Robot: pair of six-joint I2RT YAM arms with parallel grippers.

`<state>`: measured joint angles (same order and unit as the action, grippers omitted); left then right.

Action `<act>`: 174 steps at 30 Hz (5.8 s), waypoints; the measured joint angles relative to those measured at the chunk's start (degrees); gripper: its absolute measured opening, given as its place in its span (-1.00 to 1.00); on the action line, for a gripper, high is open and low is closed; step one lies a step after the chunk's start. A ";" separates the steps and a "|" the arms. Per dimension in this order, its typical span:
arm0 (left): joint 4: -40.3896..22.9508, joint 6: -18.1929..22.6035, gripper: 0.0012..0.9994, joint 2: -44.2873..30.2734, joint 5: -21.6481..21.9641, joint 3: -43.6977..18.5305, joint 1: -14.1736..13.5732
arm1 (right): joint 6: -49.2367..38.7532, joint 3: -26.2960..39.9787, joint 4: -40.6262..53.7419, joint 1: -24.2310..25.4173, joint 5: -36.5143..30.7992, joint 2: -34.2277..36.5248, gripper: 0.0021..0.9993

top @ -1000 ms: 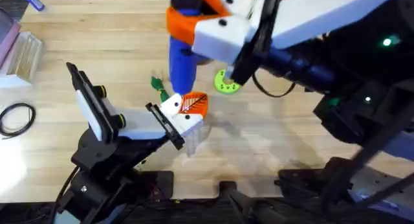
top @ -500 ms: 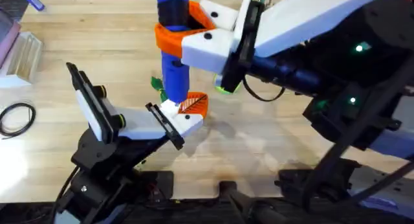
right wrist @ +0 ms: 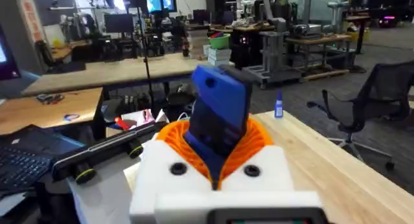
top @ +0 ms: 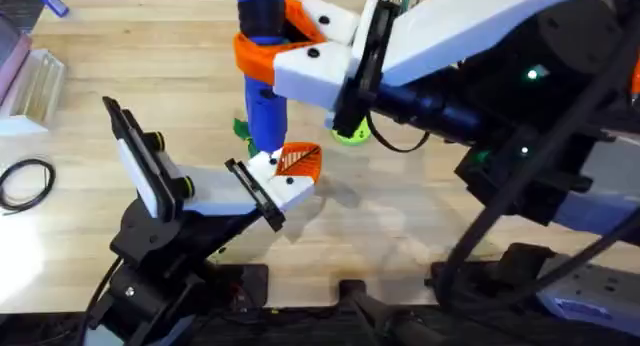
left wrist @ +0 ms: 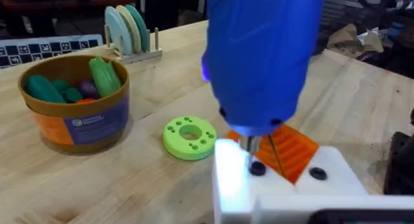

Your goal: Pick up the gripper from the table and insert it into the empty holder that is missing its gripper. Then pick up a screw, insert it into the mounting hole, and use the screwdriver to tighten it. Finally, clean up the table by picking up the vegetable and placing it into the bucket.

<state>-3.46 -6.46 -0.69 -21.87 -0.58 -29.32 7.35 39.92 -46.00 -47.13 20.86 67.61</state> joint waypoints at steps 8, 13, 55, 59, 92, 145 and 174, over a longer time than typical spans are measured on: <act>0.00 0.00 -0.98 0.00 0.00 0.00 0.00 | -0.06 0.00 -0.88 0.00 0.00 0.00 -0.95; 0.00 0.00 -0.98 0.00 0.00 0.00 0.00 | -0.06 0.00 -1.90 0.00 0.02 -0.15 -0.95; -0.02 -0.02 -0.98 0.00 -0.07 0.00 -0.02 | -0.06 -0.04 2.14 0.02 -0.19 -0.62 -0.95; -0.02 0.00 -0.98 0.00 -0.22 0.00 -0.02 | 0.00 -0.04 2.01 0.00 -0.17 -0.63 -0.95; 0.00 0.00 -0.98 0.00 -0.22 0.00 -0.02 | 0.42 -0.04 2.81 -0.33 0.00 -1.90 -0.95; 0.02 0.00 -0.98 0.00 -0.63 0.00 -0.02 | -35.43 -0.48 27.03 18.87 -16.46 -1.25 -0.95; 0.02 -0.01 -0.98 0.00 -0.63 0.00 -0.02 | -82.67 0.08 31.05 25.29 -35.02 24.90 0.55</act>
<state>-3.44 -6.47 -0.69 -22.50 -0.58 -29.34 -75.32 40.00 -14.95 -21.85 -14.16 92.52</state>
